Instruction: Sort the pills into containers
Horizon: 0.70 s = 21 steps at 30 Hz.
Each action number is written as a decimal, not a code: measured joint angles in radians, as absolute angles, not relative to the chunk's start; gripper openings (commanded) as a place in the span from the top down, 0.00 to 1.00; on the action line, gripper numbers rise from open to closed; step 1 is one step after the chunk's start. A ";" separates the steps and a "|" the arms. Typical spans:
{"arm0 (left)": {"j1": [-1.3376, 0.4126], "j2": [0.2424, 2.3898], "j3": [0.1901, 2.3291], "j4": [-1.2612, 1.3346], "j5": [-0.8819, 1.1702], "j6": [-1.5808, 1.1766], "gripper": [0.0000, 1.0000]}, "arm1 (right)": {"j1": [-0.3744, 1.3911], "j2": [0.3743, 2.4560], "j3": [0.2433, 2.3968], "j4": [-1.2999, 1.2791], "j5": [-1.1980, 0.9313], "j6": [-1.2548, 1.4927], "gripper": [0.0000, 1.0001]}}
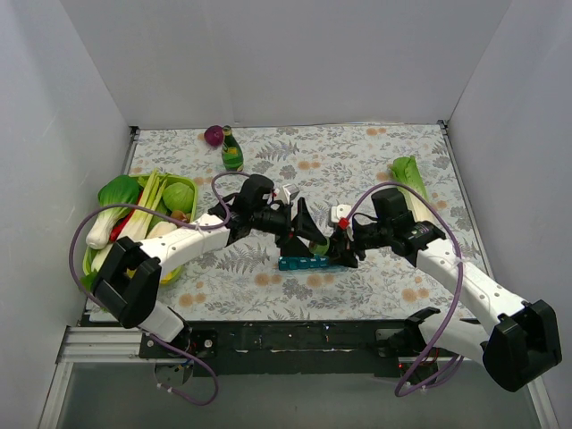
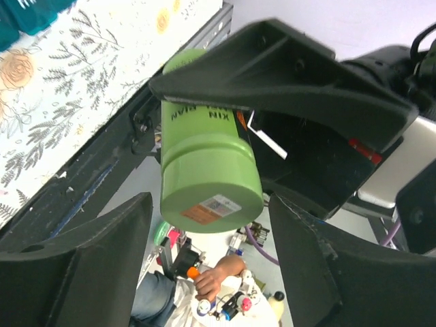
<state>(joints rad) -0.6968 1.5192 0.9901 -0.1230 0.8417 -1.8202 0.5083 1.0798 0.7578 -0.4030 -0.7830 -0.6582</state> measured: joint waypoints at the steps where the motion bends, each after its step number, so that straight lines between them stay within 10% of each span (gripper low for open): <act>1: -0.699 1.513 0.984 -0.118 0.850 -1.819 0.29 | 0.508 1.080 0.758 -0.394 -0.784 -0.658 0.99; 21: -0.701 1.038 0.836 -0.215 0.737 -1.142 0.02 | 0.508 1.079 0.758 -0.409 -0.902 -0.731 0.99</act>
<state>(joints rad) -0.7010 1.0378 0.8356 -0.2153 0.7372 -1.1419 0.5083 1.0794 0.7578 -0.4088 -0.9024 -0.7315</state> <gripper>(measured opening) 0.980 0.597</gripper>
